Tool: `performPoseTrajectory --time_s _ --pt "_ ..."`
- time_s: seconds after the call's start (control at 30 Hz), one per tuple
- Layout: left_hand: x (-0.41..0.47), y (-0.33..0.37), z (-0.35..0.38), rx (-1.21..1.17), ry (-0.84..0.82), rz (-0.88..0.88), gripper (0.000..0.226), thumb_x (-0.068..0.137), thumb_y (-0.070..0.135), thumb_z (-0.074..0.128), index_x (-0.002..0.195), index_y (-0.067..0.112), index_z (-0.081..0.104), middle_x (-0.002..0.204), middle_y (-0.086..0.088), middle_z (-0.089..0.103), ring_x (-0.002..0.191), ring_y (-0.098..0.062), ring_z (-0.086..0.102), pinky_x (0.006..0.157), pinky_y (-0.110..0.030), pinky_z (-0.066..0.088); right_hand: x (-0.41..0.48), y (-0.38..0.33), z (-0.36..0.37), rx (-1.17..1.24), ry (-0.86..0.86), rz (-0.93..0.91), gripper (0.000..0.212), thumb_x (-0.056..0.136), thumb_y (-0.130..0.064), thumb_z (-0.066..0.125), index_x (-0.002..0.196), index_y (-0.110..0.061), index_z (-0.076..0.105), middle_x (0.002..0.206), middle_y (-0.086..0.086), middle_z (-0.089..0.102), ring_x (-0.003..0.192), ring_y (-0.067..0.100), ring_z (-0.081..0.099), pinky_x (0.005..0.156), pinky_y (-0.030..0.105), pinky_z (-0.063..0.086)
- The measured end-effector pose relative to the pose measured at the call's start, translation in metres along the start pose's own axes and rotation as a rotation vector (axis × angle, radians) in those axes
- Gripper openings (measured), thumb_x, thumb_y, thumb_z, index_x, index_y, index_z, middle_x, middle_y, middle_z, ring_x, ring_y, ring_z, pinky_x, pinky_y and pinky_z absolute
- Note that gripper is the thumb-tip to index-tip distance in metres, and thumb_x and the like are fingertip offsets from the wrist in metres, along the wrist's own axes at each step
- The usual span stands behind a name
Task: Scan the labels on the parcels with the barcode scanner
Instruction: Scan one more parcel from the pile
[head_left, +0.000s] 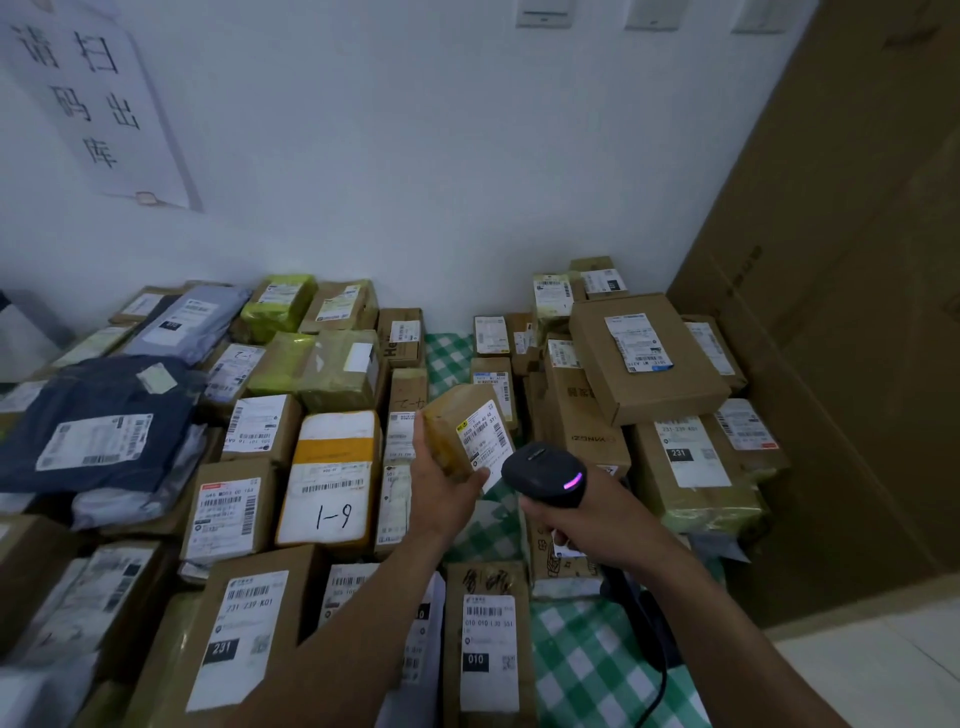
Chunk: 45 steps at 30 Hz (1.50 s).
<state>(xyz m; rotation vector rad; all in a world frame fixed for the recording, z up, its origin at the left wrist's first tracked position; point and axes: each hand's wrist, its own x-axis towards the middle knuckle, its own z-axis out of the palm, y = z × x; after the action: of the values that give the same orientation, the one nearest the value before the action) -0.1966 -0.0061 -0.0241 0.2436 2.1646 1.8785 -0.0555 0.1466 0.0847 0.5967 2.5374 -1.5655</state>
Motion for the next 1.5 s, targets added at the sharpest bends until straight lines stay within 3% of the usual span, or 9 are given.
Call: performPoseTrajectory --time_s 0.33,0.47,0.57,0.73,0.87,0.97,1.1,1.27,1.5 --pt "-0.009 0.012 -0.007 0.044 -0.047 -0.056 0.12 0.083 0.008 0.083 0.159 0.051 0.001 0.154 0.0 0.048 0.137 -0.02 0.052 0.103 -0.05 0.054 0.004 0.004 0.001 0.055 -0.022 0.021 0.034 0.086 -0.046 0.079 0.116 -0.05 0.064 0.081 -0.01 0.076 0.073 0.008 0.07 0.076 0.039 0.058" --pt "0.0 0.026 -0.037 0.118 -0.053 -0.144 0.102 0.094 0.016 0.074 0.161 0.047 0.004 0.134 0.015 0.061 0.106 -0.007 0.065 0.089 -0.031 0.058 0.01 0.011 -0.001 0.094 -0.023 0.057 0.025 0.089 -0.043 0.079 0.111 -0.043 0.067 0.069 -0.013 0.072 0.062 0.002 0.064 0.069 0.034 0.051" --pt "0.008 0.028 -0.077 0.227 -0.052 -0.188 0.076 0.096 0.029 0.072 0.154 0.052 0.027 0.118 0.02 0.07 0.096 -0.008 0.07 0.096 -0.044 0.056 0.018 0.015 0.004 0.097 -0.026 0.067 0.036 0.083 -0.053 0.08 0.114 -0.041 0.067 0.072 -0.023 0.069 0.069 0.003 0.062 0.072 0.035 0.05" --pt "0.014 0.025 -0.129 0.124 0.108 -0.359 0.06 0.104 0.035 0.059 0.156 0.048 0.032 0.136 0.004 0.066 0.111 -0.027 0.064 0.106 -0.055 0.048 0.028 0.004 0.018 0.103 -0.077 0.039 0.034 0.091 -0.038 0.079 0.122 -0.031 0.067 0.074 -0.021 0.072 0.064 -0.005 0.063 0.062 0.019 0.048" --pt "0.01 0.02 -0.148 0.357 0.249 -0.291 0.052 0.109 0.029 0.047 0.159 0.03 0.034 0.148 -0.008 0.055 0.131 -0.033 0.054 0.107 -0.044 0.041 0.036 -0.008 0.03 0.111 -0.125 0.033 0.032 0.093 -0.032 0.078 0.123 -0.031 0.067 0.093 -0.002 0.078 0.079 0.013 0.071 0.072 0.034 0.056" --pt "0.005 0.013 -0.148 0.633 0.358 -0.202 0.053 0.104 0.017 0.048 0.156 0.019 0.036 0.142 -0.016 0.056 0.123 -0.037 0.057 0.094 -0.044 0.046 0.046 -0.013 0.038 0.099 -0.145 0.012 0.021 0.091 -0.031 0.079 0.108 -0.036 0.069 0.098 0.003 0.079 0.095 0.03 0.074 0.087 0.055 0.058" --pt "0.002 0.016 -0.128 0.825 0.421 0.039 0.044 0.104 0.028 0.052 0.146 0.018 0.049 0.151 -0.005 0.047 0.138 -0.028 0.042 0.108 -0.049 0.043 0.055 -0.011 0.043 0.094 -0.164 0.022 0.034 0.09 -0.037 0.08 0.12 -0.041 0.064 0.095 -0.008 0.079 0.09 0.019 0.075 0.084 0.048 0.06" --pt "0.014 0.02 -0.065 0.655 0.072 0.205 0.037 0.102 0.029 0.058 0.139 0.022 0.058 0.14 0.003 0.053 0.128 -0.014 0.049 0.101 -0.025 0.038 0.063 -0.011 0.026 0.128 -0.116 0.064 0.037 0.092 -0.033 0.078 0.127 -0.03 0.064 0.098 -0.01 0.076 0.074 -0.005 0.07 0.061 0.013 0.052" --pt "0.078 0.016 0.012 0.402 -0.179 -0.118 0.042 0.1 0.018 0.065 0.14 0.01 0.054 0.135 -0.007 0.06 0.121 -0.018 0.057 0.094 -0.025 0.043 0.087 0.003 -0.013 0.21 0.015 0.118 0.038 0.09 -0.031 0.079 0.121 -0.041 0.059 0.104 -0.025 0.063 0.093 -0.007 0.058 0.073 0.016 0.048"
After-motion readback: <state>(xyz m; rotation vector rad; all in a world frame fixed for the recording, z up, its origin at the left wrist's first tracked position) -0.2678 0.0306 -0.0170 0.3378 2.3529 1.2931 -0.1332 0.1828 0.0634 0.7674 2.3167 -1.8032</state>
